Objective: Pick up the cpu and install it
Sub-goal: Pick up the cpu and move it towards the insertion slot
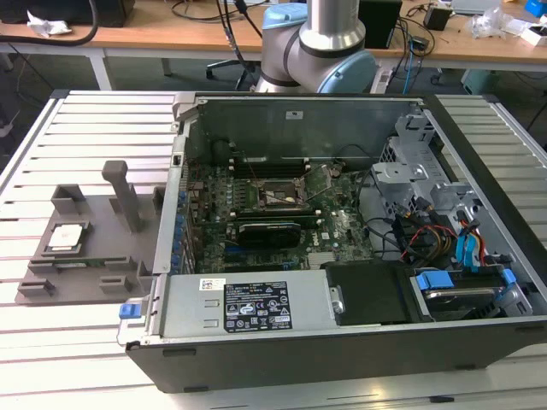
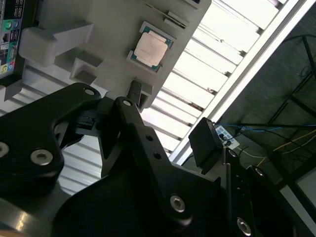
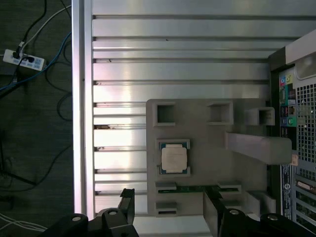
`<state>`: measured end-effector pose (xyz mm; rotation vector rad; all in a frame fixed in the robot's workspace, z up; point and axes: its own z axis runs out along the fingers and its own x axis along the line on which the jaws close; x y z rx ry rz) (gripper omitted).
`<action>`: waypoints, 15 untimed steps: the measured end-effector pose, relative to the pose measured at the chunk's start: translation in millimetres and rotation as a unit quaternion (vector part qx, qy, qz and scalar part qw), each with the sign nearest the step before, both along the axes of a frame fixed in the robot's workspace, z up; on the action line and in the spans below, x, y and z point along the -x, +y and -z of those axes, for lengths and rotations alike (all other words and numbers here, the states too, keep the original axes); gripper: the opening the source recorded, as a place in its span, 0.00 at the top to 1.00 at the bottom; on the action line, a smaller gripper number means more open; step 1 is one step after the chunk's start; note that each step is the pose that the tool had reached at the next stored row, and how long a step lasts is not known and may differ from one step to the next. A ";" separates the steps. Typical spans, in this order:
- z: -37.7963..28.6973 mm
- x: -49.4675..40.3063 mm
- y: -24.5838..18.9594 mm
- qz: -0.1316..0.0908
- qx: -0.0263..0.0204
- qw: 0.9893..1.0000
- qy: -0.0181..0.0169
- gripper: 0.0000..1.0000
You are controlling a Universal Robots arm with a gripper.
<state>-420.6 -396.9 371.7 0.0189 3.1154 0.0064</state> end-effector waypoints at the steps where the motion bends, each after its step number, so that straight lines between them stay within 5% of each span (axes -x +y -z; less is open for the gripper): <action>1: 0.4 0.0 0.0 0.000 0.000 1.000 0.000 0.34; 15: 5.8 0.0 0.0 0.000 0.000 1.000 0.000 0.34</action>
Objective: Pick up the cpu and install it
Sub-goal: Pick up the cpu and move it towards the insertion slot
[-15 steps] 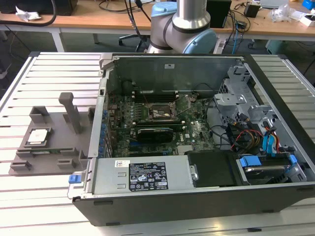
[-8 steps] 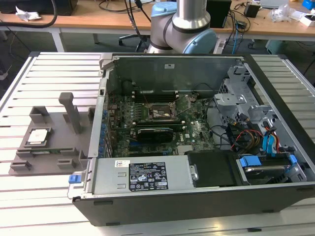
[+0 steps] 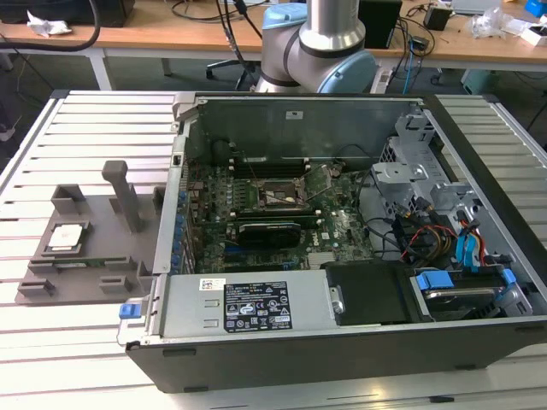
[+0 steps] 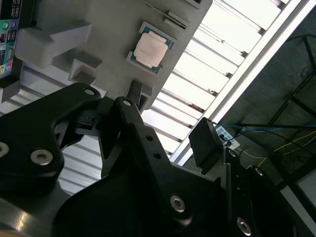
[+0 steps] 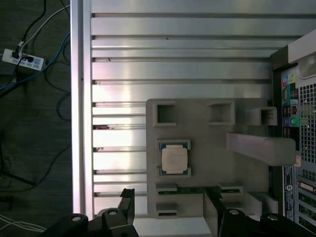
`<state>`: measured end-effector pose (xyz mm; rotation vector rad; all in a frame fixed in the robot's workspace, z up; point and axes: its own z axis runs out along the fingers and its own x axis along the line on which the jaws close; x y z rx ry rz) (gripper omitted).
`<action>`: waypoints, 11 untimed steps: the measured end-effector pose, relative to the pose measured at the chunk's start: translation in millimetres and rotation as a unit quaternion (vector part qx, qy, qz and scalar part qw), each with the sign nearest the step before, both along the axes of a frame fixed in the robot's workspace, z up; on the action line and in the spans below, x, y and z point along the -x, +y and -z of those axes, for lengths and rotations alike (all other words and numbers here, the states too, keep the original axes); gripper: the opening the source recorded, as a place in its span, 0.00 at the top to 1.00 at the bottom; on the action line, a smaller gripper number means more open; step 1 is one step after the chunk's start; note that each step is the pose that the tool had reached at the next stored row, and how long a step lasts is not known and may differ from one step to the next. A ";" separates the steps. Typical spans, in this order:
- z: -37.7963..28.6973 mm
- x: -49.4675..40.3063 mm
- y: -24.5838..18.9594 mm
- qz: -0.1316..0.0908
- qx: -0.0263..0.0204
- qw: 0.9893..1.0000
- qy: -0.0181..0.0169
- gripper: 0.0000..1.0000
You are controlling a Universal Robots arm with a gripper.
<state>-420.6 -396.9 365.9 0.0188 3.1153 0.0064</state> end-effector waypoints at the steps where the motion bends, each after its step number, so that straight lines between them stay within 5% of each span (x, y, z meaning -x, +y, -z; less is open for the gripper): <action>1: 0.3 0.0 0.0 0.000 0.000 1.000 0.000 0.34; 11: 3.4 0.0 0.0 0.000 0.000 1.000 0.000 0.34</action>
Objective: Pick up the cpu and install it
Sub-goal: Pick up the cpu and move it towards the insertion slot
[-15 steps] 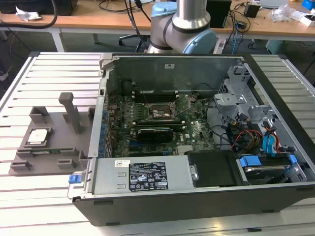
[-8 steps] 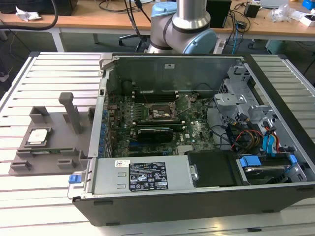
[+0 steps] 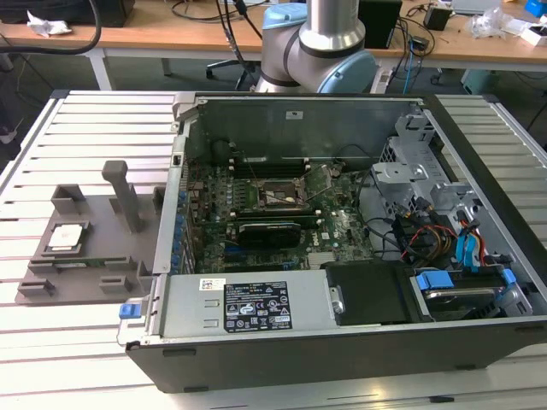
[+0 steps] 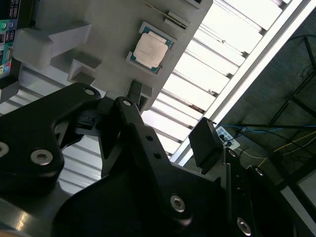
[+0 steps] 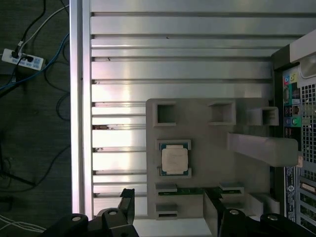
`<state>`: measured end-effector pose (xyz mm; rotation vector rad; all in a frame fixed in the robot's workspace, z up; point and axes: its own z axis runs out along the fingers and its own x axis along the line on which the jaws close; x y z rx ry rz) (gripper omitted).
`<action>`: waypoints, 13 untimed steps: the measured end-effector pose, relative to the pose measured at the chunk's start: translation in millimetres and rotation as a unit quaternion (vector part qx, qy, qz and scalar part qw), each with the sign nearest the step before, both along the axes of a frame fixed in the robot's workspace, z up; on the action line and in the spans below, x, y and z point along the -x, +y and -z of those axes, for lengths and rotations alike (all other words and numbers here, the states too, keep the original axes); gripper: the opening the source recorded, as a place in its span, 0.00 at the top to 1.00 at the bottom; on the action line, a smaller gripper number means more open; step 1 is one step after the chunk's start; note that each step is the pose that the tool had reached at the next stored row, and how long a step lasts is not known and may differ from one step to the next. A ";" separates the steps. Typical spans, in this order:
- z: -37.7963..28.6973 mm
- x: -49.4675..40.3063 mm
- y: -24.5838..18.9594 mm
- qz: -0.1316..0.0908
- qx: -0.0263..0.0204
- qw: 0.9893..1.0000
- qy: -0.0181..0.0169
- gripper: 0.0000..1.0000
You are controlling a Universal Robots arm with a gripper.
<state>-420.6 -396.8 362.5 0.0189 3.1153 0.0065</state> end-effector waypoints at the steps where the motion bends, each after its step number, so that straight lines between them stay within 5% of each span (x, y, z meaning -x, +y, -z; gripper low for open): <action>1: 0.3 0.0 0.0 0.000 0.000 1.000 0.000 0.34; 13: 5.0 0.0 0.0 0.000 0.000 1.000 0.000 0.34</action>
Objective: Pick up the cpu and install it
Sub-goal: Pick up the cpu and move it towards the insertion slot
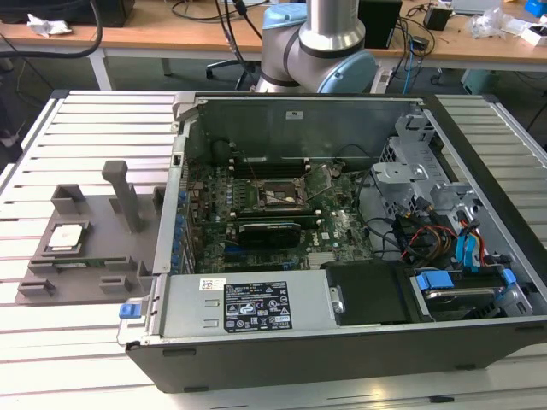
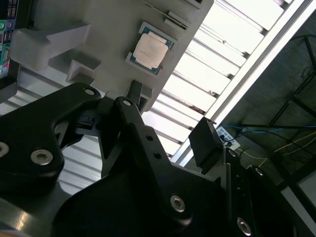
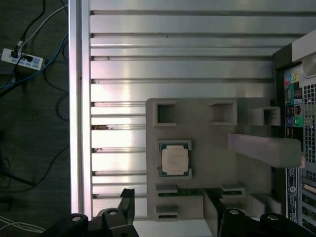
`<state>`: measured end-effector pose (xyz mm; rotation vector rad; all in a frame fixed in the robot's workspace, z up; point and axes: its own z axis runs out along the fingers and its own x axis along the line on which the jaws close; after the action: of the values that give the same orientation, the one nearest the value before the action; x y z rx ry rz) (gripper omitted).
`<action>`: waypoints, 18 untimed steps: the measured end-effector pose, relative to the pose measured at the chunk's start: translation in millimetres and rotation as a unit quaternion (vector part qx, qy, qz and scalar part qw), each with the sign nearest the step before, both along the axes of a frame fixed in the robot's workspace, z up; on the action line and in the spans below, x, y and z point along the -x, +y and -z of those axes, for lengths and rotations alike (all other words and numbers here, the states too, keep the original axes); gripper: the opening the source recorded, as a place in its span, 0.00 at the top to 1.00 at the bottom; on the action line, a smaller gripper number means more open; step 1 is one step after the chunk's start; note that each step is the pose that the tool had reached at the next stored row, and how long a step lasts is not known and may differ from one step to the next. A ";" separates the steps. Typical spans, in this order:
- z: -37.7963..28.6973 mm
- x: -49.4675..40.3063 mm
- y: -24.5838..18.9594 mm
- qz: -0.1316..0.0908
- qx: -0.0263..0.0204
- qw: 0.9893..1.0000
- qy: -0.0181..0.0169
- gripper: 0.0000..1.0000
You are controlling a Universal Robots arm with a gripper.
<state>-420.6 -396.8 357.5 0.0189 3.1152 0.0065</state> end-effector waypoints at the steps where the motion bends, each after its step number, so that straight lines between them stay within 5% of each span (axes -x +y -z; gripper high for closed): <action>1: 0.9 0.0 0.0 0.000 0.000 1.000 0.000 0.34; 6: 8.1 0.0 0.0 0.000 0.000 1.000 0.000 0.34; 9: 11.7 -0.3 0.0 -0.002 0.005 1.000 0.000 0.34; 18: 17.1 -0.3 0.0 -0.005 0.006 1.000 0.000 0.34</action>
<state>-420.3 -396.9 340.5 0.0023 3.1153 -0.0104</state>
